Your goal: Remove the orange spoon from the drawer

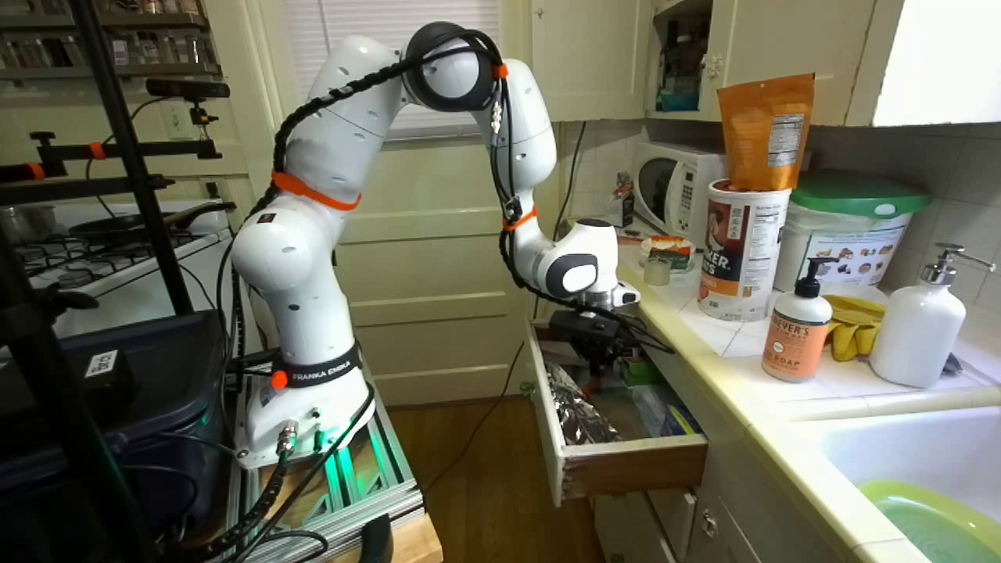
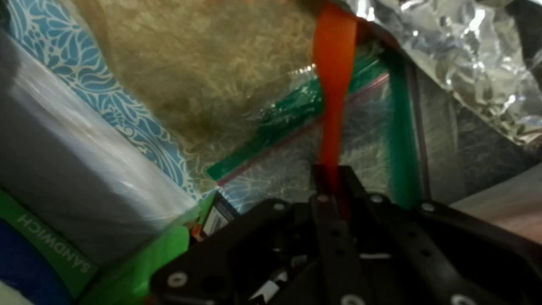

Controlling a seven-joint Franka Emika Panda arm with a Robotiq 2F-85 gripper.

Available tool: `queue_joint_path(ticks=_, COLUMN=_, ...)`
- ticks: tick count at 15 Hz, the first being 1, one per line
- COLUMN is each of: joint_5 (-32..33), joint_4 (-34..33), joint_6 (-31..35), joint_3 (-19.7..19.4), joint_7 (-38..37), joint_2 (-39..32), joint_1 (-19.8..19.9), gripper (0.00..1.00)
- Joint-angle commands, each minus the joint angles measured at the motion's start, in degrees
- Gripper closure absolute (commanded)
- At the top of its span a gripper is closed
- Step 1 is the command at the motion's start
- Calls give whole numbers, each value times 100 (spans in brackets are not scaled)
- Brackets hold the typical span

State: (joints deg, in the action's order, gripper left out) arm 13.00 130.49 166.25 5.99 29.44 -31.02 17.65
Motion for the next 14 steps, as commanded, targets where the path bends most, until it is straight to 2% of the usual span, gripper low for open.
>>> queue_joint_path(ticks=1, joint_5=-35, joint_4=-39, joint_6=-147, joint_3=-78, joint_7=74, joint_2=-107, joint_1=-43, gripper=80)
queue_joint_path(ticks=2, joint_5=-30, joint_4=-41, joint_6=-154, joint_3=-89, joint_7=73, joint_2=-124, joint_1=-46, gripper=74)
queue_joint_path(ticks=3, joint_5=-30, joint_4=-39, joint_6=-153, joint_3=-91, joint_7=76, joint_2=-136, joint_1=-42, gripper=78)
queue_joint_path(ticks=5, joint_5=-30, joint_4=-39, joint_6=-152, joint_3=-93, joint_7=75, joint_2=-154, joint_1=-38, gripper=79)
queue_joint_path(ticks=6, joint_5=-30, joint_4=-38, joint_6=-153, joint_3=-94, joint_7=73, joint_2=-156, joint_1=-38, gripper=88)
queue_joint_path(ticks=8, joint_5=-41, joint_4=-9, joint_6=-138, joint_3=-71, joint_7=81, joint_2=-103, joint_1=-25, gripper=100)
queue_joint_path(ticks=9, joint_5=-64, joint_4=21, joint_6=-138, joint_3=-29, joint_7=104, joint_2=-51, joint_1=7, gripper=97)
queue_joint_path(ticks=14, joint_5=-132, joint_4=170, joint_6=-109, joint_3=112, joint_7=165, joint_2=243, joint_1=78, gripper=99)
